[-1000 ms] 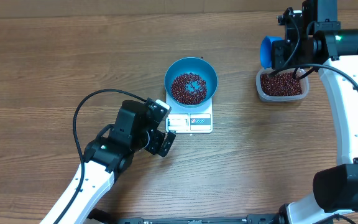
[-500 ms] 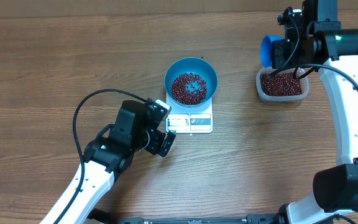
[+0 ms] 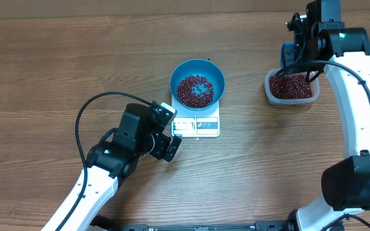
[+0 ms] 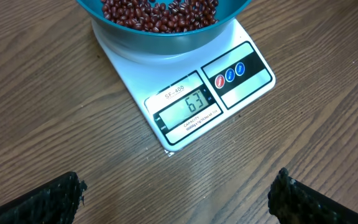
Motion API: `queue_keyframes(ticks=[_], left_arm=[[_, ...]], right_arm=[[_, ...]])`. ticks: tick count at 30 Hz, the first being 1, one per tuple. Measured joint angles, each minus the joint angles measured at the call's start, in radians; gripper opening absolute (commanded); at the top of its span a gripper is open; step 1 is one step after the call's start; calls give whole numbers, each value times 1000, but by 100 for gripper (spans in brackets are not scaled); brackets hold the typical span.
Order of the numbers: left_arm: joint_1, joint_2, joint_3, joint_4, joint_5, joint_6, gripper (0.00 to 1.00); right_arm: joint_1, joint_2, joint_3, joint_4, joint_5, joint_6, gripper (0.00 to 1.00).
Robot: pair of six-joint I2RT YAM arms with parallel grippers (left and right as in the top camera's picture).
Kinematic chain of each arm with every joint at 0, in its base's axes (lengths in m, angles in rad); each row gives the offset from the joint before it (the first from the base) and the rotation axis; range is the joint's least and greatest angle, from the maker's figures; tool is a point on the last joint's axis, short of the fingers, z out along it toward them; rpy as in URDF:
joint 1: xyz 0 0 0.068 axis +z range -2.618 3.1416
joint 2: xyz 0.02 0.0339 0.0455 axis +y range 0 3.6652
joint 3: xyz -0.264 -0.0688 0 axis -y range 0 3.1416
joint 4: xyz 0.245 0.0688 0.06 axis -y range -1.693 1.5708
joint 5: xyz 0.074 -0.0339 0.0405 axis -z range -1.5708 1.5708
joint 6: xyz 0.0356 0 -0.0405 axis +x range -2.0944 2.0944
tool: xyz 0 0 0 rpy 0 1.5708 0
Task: Scoop item into bowl and weigh 150g on scale
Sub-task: 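Lower the scoop into the red beans with the right gripper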
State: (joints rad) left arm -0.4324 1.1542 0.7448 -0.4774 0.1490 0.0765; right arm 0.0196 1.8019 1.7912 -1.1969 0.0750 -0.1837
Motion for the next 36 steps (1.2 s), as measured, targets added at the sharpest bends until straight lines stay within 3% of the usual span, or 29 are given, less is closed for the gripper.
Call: queue_keyframes(ticks=[17,36], left_arm=[[0,0,0,0,0,0,100],[0,0,0,0,0,0,100]], right_arm=[[-22,0,0,-72,63,20,4],[-31,0,-73,-37,64,23,4]])
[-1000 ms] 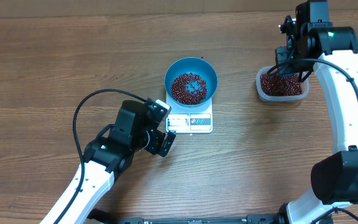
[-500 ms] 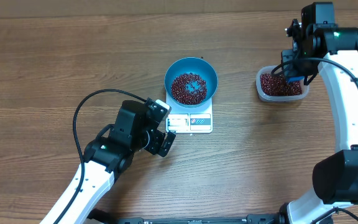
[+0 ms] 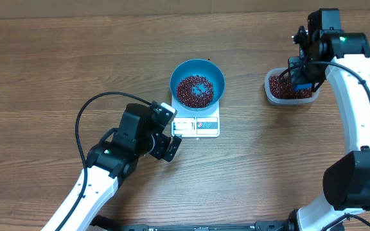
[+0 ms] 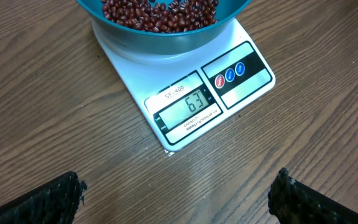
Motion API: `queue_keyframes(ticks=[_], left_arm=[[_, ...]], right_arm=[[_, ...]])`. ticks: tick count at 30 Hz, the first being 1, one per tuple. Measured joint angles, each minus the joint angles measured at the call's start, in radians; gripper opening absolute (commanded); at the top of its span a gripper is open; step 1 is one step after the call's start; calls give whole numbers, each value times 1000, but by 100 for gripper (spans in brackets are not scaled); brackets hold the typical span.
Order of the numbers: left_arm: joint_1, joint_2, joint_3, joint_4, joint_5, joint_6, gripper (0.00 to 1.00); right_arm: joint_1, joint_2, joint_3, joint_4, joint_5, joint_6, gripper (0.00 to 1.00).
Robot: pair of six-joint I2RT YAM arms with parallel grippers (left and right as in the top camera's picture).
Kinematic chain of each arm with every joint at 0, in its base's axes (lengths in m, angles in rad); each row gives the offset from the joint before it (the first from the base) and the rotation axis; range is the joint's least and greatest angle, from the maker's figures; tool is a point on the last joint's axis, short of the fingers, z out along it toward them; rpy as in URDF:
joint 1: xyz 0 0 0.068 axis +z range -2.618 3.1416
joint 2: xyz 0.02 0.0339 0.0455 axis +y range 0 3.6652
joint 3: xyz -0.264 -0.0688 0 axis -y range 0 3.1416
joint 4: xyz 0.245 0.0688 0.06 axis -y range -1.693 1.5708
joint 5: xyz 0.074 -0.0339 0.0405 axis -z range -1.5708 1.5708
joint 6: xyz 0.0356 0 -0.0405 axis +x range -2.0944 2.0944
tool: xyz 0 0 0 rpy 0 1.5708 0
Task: Scoop item into bowl and weigh 150g on scale
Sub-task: 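Lower the scoop into the red beans with the right gripper, then push the scoop through the beans with the right gripper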
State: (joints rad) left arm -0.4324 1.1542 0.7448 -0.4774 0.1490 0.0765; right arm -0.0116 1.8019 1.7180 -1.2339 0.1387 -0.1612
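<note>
A blue bowl (image 3: 197, 83) of red beans sits on the white scale (image 3: 196, 125). In the left wrist view the scale's display (image 4: 188, 106) reads 63, with the bowl (image 4: 166, 25) at the top edge. My left gripper (image 3: 166, 146) rests open just left of the scale's front, its fingers (image 4: 48, 202) spread wide over bare wood. A clear tub of red beans (image 3: 290, 90) stands at the right. My right gripper (image 3: 304, 72) hangs over the tub, shut on a blue scoop (image 3: 302, 84) that dips into the beans.
The left arm's black cable (image 3: 85, 119) loops over the table left of the scale. The right arm's white links (image 3: 358, 109) run down the right side. The wooden table's far edge (image 3: 172, 14) lies at the top.
My right gripper has shifted with the blue scoop from the tub's far left rim to over its near right part, scoop down at the beans. The left arm and the reading of 63 are unchanged.
</note>
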Motion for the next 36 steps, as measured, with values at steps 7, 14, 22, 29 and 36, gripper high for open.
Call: queue_keyframes(ticks=[7,14,22,29,36], left_arm=[[0,0,0,0,0,0,100],[0,0,0,0,0,0,100],[0,0,0,0,0,0,100],[0,0,0,0,0,0,100],[0,0,0,0,0,0,100]], right_arm=[[0,0,-24,34,7,0,4],[0,0,-92,90,53,0,4],[0,1,-177,188,105,0,4],[0,1,-206,223,117,0,4],[0,1,-222,224,119,0,4]])
